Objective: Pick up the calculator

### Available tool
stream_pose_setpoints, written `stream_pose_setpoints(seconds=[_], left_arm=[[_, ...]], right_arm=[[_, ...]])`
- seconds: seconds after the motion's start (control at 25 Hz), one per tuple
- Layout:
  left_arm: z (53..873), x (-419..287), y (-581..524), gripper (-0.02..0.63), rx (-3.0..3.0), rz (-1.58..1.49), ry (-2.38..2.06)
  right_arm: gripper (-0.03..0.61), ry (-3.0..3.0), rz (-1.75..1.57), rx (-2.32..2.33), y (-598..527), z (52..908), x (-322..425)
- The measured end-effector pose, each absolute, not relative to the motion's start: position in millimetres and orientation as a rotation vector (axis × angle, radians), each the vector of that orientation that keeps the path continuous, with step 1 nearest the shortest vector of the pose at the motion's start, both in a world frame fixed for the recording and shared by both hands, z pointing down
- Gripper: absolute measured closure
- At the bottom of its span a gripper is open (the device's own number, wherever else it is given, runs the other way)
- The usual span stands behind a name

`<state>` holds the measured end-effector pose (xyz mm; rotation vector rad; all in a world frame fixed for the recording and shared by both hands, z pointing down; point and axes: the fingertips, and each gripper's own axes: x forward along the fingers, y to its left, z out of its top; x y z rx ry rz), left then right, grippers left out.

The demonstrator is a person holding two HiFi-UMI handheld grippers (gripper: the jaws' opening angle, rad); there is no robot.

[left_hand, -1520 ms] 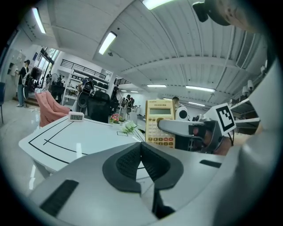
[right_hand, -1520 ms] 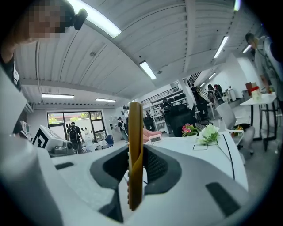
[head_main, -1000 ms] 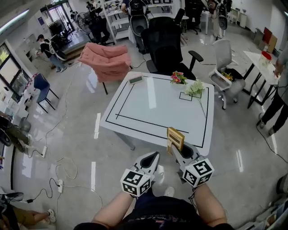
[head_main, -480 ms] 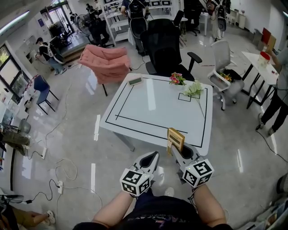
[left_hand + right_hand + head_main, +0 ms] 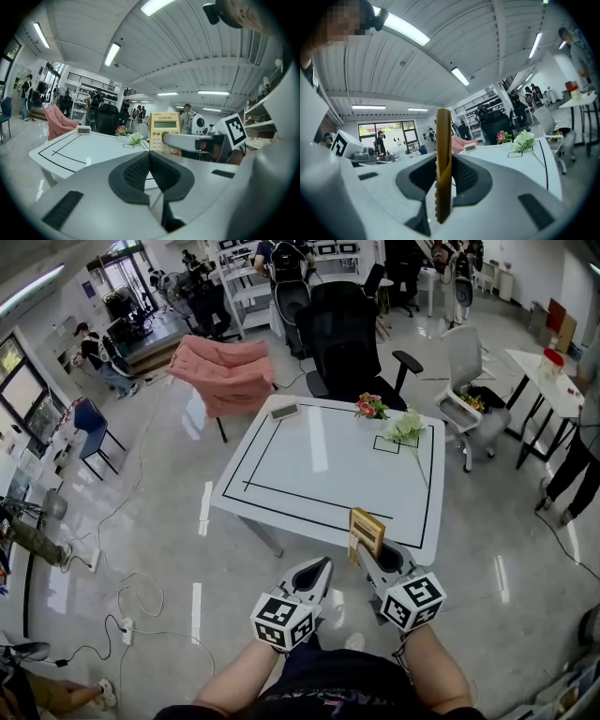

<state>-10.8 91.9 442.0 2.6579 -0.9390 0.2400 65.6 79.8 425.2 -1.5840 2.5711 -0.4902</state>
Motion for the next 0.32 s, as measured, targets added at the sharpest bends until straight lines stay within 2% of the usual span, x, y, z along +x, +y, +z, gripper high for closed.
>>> stream_pose_setpoints(seconds=[0.32], left_arm=[[439.5,-10.9,96.4,0.612,2.660,0.230,-0.944]], right_arm=[[0.495,2.578,-0.487,-1.580,83.6,425.4,65.1]])
